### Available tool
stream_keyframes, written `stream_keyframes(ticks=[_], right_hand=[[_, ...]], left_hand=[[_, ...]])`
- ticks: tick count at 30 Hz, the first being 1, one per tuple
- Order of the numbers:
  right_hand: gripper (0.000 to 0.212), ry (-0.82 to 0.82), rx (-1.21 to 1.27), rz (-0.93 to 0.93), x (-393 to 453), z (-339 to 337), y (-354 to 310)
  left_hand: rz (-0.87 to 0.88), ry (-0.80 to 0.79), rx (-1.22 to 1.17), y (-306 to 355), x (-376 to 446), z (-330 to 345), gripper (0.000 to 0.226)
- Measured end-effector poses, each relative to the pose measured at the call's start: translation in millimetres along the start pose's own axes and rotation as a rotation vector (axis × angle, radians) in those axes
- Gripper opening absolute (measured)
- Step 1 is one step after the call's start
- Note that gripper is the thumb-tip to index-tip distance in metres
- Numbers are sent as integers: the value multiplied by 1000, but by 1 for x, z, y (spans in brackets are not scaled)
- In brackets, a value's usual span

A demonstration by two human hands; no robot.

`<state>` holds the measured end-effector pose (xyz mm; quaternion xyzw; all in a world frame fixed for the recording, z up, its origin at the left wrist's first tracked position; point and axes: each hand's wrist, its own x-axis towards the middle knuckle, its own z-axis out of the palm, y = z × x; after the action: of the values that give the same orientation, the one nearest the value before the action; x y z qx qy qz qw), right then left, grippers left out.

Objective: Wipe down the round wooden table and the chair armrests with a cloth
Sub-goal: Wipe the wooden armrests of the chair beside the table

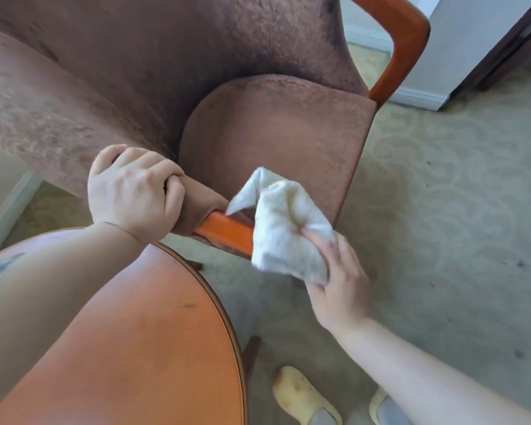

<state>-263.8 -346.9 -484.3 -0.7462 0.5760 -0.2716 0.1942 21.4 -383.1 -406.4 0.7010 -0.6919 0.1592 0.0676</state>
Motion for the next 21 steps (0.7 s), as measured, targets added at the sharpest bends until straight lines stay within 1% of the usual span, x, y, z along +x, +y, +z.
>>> stream_keyframes(ticks=[1,2,3,4,5,6,7,9,10,11,12,13,14,15,16,17,18,19,20,21], right_hand=[[40,52,20,299,13,12,-28],[37,71,53,549,30,25,-55],[33,58,90,695,45,38,-83],[31,65,130,714,53,48,-107],[34,108,149,603,55,50,-123],[40,143,135,422,48,47,-129],[46,120,125,212,35,42,-122],[49,43,71,-176,15,24,-73],[49,19,10,-307,4,14,-40],[48,14,-26,-369,-8,3,-6],[47,23,-24,-370,-19,-6,23],[44,25,19,-311,-28,-11,41],[43,31,77,-184,-35,-8,50],[43,59,144,32,-39,0,53],[42,111,249,323,-34,8,52],[39,157,401,677,-23,14,52],[32,110,609,1042,-8,18,55],[22,-4,842,1347,5,20,60],[18,-108,994,1542,13,21,65],[22,-181,1014,1626,16,22,68]], left_hand=[[-7,-31,13,1,1,-1,38],[-13,-58,29,1,2,-3,37],[-15,-80,45,1,3,-3,36],[-16,-95,54,1,3,-2,35],[-19,-102,53,2,3,-2,35],[-25,-97,43,3,2,-2,35],[-32,-84,33,4,1,-2,36],[-30,-57,22,4,1,0,37],[-23,-53,22,4,0,0,38],[-19,-62,26,3,0,0,40],[-22,-77,29,2,1,0,41],[-25,-91,30,2,3,0,42],[-23,-108,35,2,3,0,41],[-19,-134,45,2,3,-1,40],[-20,-168,55,3,4,-1,39],[-30,-199,65,4,7,-2,39],[-53,-224,72,6,10,-4,39],[-72,-248,83,12,13,-5,41],[-75,-271,89,22,16,-4,42],[-59,-303,86,34,18,0,42]])
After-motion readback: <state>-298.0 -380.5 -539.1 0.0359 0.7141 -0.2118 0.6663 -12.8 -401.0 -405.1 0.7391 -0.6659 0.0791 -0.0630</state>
